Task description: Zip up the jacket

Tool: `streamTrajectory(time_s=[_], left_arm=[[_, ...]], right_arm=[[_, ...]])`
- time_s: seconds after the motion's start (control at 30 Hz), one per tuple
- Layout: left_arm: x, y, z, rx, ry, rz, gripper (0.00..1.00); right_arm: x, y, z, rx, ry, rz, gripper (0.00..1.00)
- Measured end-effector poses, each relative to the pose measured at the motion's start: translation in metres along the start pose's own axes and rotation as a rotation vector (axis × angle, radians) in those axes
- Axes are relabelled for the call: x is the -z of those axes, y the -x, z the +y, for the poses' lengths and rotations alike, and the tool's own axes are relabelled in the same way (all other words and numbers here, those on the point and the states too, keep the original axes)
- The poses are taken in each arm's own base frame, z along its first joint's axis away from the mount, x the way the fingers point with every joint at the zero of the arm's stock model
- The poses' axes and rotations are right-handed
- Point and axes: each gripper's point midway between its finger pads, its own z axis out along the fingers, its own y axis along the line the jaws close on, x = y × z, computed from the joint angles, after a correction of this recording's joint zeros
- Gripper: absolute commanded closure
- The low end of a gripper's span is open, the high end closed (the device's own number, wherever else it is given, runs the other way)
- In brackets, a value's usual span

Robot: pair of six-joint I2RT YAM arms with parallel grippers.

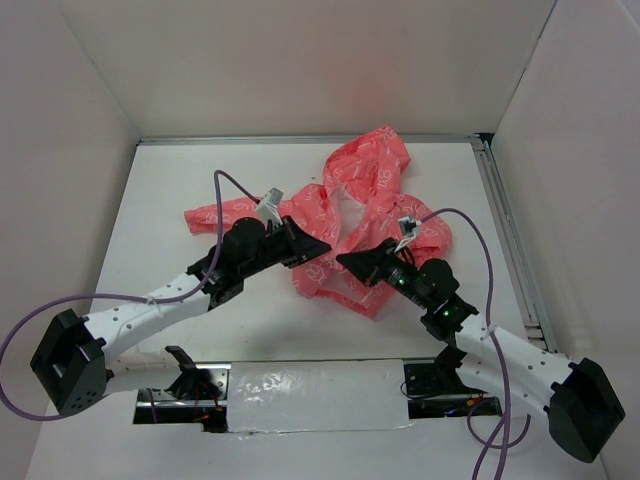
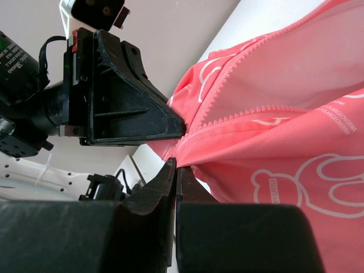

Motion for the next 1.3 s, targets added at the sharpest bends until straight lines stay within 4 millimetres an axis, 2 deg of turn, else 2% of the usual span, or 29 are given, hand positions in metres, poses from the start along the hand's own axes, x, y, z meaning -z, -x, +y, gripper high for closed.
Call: streamTrajectory(time_s=[0.4, 0.73, 0.87, 1.03, 1.17, 1.3], left_arm=[[0.007, -0.006, -0.006, 0.021, -0.035, 0.005, 1.0], [0.012, -0.021, -0.019, -0.001, -0.053, 0.021, 1.0], [0.012, -0.023, -0.016, -0.006, -0.029, 0.014, 1.0], [0.012, -0.013, -0.009, -0.021, 0.02, -0.041, 1.0], [0.014, 0.0, -0.015, -0.026, 0.026, -0.09, 1.0], [0.014, 0.006, -0.018, -0.026, 0.021, -0.116, 1.0]], right_arm=[[-0.001, 0.004, -0.002, -0.02, -0.003, -0.022, 1.0], [-0.007, -0.005, -0.024, -0.007, -0.094, -0.015, 1.0], [-0.007, -0.005, -0.021, 0.004, -0.08, -0.012, 1.0], [0.0, 0.007, -0.005, 0.018, -0.035, -0.045, 1.0], [0.01, 0.017, 0.01, 0.027, 0.011, -0.084, 1.0], [0.018, 0.011, 0.009, 0.016, 0.027, -0.08, 1.0]])
